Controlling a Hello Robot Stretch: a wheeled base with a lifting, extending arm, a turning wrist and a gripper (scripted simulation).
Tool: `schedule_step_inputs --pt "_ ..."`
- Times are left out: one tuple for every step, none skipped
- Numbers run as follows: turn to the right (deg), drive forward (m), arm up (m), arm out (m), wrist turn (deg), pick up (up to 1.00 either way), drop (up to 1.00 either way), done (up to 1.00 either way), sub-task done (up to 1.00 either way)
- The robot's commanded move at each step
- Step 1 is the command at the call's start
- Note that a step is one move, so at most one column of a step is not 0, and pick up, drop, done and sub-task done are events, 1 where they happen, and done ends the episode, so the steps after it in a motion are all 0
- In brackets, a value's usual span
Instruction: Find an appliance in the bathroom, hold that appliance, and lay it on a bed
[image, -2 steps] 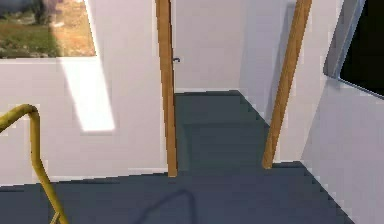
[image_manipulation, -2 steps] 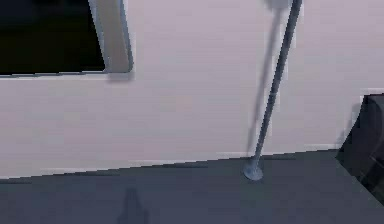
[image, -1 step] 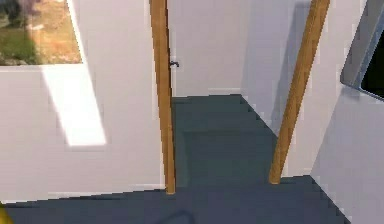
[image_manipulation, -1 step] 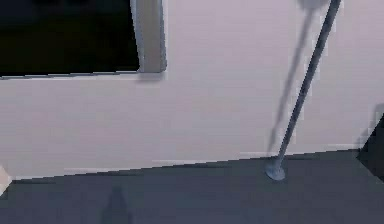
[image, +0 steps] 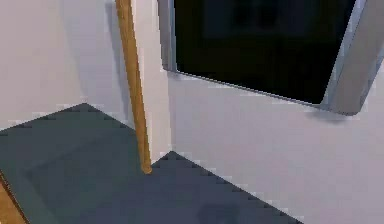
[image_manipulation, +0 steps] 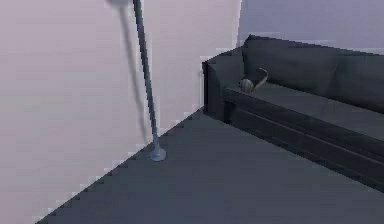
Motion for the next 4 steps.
schedule_step_inputs --pt "36.0 0.00 0.00 0.00 0.0 0.00 0.00 0.00 0.00" --pt "3.0 0.00 0.00 0.00 0.0 0.00 0.00 0.00 0.00" --pt "0.0 0.10 0.00 0.00 0.0 0.00 0.00 0.00 0.00" --pt "-45.0 0.00 0.00 0.00 0.0 0.00 0.00 0.00 0.00"
